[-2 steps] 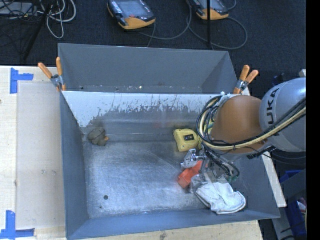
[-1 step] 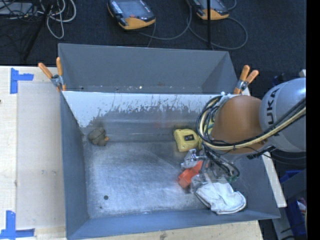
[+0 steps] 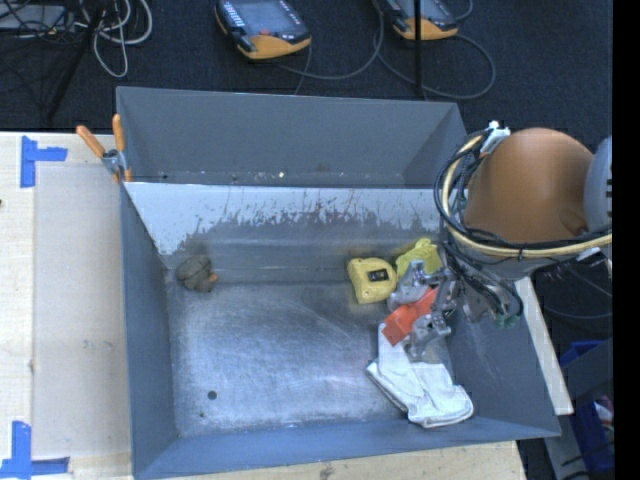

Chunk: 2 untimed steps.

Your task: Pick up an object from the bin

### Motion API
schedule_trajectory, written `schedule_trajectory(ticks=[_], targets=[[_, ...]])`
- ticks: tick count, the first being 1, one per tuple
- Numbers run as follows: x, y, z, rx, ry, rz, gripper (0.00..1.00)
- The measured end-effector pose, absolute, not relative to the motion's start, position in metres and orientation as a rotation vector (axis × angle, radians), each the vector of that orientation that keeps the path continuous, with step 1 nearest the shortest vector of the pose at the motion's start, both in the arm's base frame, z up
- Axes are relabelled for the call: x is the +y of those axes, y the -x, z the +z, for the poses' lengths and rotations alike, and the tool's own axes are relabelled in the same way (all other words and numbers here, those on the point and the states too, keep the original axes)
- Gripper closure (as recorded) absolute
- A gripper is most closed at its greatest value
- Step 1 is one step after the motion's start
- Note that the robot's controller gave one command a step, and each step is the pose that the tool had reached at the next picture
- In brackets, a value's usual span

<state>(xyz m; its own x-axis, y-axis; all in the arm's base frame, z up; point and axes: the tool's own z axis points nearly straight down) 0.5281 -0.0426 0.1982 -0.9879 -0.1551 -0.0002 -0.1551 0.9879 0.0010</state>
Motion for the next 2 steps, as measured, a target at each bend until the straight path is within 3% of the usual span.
schedule_trajectory(ticks=[1,2], targets=[[-0.043,-0.528,0.198,3.133,0.242,0.002,1.0],[-0.056,-0.528,0.231,3.124,0.369,0.004,1.0]])
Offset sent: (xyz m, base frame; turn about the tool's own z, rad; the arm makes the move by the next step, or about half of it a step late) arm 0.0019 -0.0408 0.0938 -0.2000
